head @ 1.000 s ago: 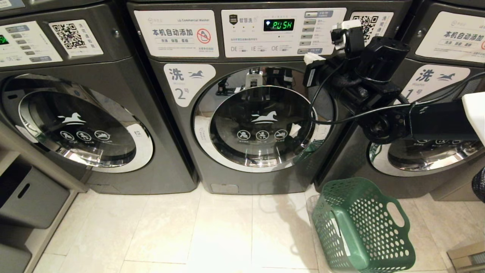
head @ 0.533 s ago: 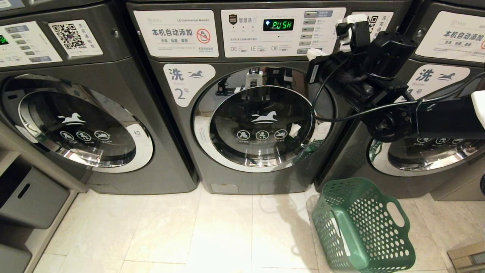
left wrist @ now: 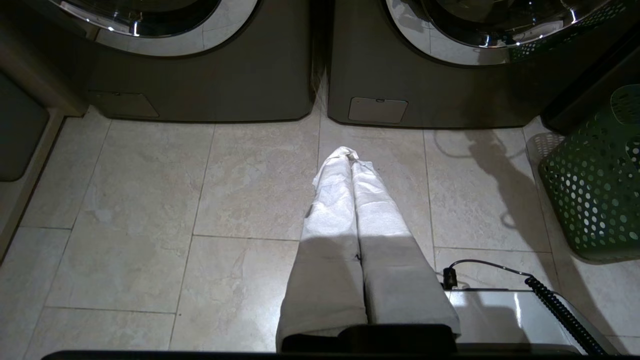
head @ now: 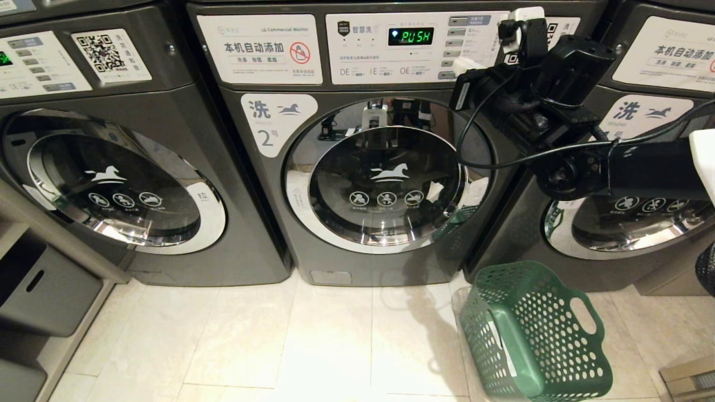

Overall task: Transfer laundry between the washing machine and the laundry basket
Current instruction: Press the washing machine switch

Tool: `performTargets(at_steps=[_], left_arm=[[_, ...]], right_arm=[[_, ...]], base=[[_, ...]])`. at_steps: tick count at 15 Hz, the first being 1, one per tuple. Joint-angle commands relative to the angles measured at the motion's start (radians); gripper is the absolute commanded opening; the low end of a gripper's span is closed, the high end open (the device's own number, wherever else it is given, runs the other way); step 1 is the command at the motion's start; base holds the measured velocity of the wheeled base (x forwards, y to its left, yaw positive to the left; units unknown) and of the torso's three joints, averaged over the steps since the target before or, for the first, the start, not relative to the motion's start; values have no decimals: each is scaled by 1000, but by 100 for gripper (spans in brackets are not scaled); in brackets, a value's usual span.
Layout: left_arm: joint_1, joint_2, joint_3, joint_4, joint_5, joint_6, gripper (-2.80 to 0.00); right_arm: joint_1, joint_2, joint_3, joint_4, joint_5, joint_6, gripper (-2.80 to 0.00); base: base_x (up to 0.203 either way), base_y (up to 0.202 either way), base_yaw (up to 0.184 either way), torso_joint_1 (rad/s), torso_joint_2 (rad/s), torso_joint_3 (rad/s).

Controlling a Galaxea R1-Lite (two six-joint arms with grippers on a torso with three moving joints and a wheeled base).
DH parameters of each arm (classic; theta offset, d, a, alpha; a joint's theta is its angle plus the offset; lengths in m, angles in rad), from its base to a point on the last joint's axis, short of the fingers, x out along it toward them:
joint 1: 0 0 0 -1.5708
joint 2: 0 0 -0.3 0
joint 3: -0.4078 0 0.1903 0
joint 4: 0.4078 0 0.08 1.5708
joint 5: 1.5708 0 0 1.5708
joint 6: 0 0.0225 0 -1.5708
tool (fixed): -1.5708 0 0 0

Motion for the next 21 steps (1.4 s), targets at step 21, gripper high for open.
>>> performTargets(at_steps=[21], left_arm=[[0,0,0,0,1,0,-280]], right_arm=[[3,62,-104,18,1,-1,-280]], base=[[0,0,0,0,0,0]])
